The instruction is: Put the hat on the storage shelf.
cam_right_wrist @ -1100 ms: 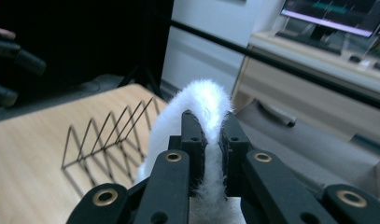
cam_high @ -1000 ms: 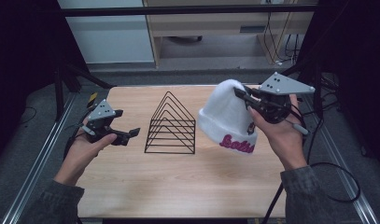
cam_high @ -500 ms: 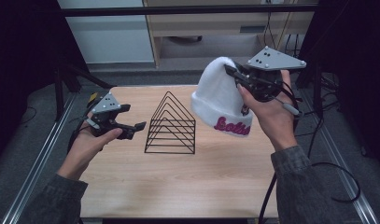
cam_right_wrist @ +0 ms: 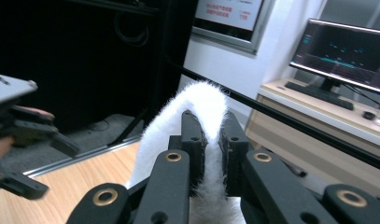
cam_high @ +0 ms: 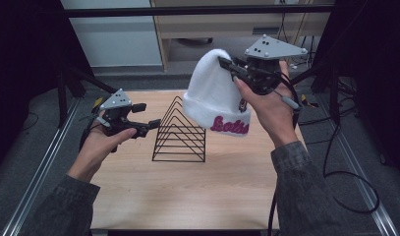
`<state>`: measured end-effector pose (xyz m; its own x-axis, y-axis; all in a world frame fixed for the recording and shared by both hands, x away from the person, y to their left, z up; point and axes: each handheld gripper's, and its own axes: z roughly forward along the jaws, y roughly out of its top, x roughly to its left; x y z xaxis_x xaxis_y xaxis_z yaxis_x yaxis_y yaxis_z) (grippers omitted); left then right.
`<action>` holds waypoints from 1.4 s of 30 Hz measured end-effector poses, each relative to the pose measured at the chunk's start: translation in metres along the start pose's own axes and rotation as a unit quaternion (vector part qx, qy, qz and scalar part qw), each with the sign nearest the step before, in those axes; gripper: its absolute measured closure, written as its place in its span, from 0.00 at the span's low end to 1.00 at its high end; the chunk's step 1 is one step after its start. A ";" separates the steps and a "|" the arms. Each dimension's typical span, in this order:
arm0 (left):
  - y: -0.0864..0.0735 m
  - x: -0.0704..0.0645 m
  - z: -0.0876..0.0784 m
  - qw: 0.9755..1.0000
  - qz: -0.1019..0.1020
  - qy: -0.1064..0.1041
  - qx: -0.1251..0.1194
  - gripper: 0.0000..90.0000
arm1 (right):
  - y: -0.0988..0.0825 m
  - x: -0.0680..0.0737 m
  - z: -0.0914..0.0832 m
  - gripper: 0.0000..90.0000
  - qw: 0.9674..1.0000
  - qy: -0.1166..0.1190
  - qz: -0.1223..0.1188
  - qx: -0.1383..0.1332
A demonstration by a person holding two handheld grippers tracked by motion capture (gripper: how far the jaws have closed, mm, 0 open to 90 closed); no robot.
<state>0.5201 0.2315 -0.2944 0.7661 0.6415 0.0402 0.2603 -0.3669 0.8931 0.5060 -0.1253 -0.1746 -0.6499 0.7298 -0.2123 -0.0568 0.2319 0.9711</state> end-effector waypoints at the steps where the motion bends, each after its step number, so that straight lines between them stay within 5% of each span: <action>1: 0.000 0.001 0.001 1.000 -0.002 -0.002 -0.001 0.23 | 0.001 0.001 0.002 0.93 1.000 0.003 0.001 -0.003; 21: 0.005 0.022 0.016 0.999 -0.029 0.005 -0.012 0.26 | 0.018 0.028 0.057 0.93 0.997 0.071 0.004 -0.018; 31: 0.003 0.023 0.020 1.000 -0.022 -0.002 -0.010 0.25 | 0.022 0.045 0.072 0.93 0.994 0.108 -0.006 -0.018; 34: 0.002 0.023 0.020 1.000 -0.026 -0.017 0.000 0.39 | 0.021 0.048 0.074 0.93 0.994 0.112 -0.011 -0.015; 37: 0.002 0.019 0.020 1.000 -0.011 -0.019 0.012 0.66 | 0.020 0.047 0.075 0.93 0.994 0.112 -0.010 -0.014; 42: 0.003 0.014 0.020 1.000 -0.003 -0.011 0.013 0.76 | 0.017 0.040 0.077 0.93 0.994 0.108 -0.006 -0.010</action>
<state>0.5434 0.2260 -0.2999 0.7771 0.6289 0.0249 0.2793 -0.3800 0.8818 0.5372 -0.0430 -0.1753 -0.7970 0.5709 -0.1973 -0.0787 0.2257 0.9710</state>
